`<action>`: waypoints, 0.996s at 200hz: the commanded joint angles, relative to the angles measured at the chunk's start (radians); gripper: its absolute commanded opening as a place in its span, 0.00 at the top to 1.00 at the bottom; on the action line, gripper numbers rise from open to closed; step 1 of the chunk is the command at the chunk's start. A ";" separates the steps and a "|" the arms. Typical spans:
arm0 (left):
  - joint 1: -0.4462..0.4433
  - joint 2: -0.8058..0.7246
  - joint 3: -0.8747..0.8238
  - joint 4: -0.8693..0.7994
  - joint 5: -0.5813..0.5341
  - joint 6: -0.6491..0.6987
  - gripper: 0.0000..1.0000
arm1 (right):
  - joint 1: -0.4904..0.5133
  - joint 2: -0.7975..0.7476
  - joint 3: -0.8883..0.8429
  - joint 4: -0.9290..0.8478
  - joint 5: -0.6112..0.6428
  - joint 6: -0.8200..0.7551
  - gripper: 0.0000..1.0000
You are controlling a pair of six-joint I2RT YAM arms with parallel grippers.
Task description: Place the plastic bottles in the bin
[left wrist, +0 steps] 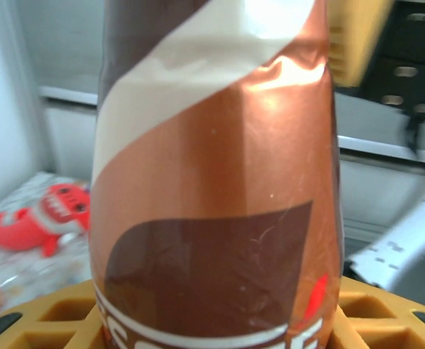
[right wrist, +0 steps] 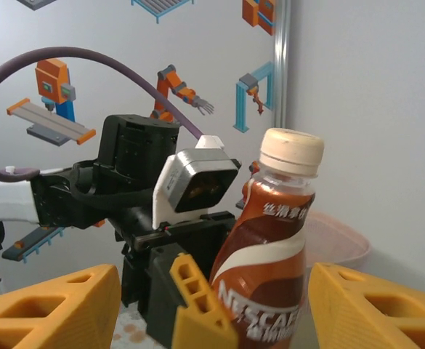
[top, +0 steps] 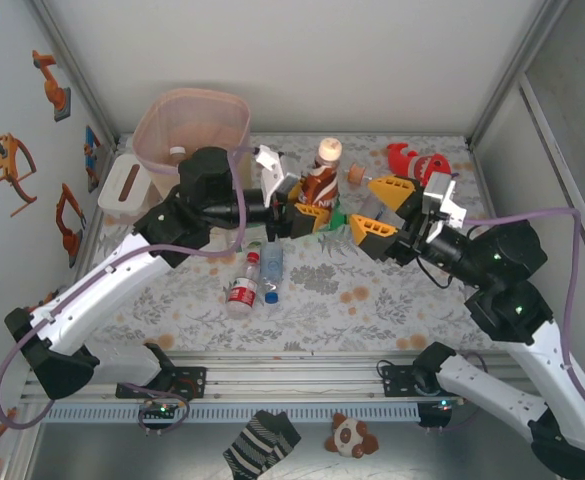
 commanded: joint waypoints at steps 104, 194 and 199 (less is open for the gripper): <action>0.343 0.109 0.241 -0.279 -0.640 -0.277 0.64 | 0.008 0.002 0.040 -0.054 0.061 -0.015 0.33; 0.398 0.344 0.494 -0.504 -1.045 -0.660 0.73 | 0.008 0.006 0.040 -0.078 0.091 -0.002 0.33; 0.399 0.357 0.508 -0.518 -1.056 -0.676 0.73 | 0.008 0.006 0.040 -0.079 0.093 -0.001 0.33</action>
